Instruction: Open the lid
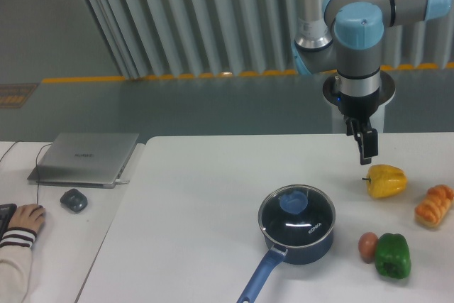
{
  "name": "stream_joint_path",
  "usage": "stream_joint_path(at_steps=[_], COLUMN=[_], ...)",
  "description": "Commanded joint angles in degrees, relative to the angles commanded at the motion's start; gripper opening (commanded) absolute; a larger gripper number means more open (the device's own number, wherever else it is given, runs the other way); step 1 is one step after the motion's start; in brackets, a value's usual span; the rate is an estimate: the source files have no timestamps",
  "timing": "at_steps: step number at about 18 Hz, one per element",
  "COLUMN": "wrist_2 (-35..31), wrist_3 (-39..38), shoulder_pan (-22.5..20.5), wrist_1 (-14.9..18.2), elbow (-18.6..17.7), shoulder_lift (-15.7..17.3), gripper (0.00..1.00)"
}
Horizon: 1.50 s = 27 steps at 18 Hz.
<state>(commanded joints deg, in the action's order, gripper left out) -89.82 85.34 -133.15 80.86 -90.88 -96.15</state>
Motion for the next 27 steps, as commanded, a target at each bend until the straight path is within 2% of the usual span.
stream_joint_path(at_steps=[20,23,24,27], wrist_2=[0.8,5.3,7.2,7.0], wrist_3=[-0.8,-1.8,-1.8,-2.1], shoulder_pan=[-0.6,-0.8,-1.4,-1.5], wrist_1=[-0.8,-1.1,-2.2,-3.3], elbow=[-0.6,-1.3,-1.4,-1.8], shoulder_lift=[0.0,0.0,0.0,0.3], gripper=[1.0,1.0,1.0,1.0])
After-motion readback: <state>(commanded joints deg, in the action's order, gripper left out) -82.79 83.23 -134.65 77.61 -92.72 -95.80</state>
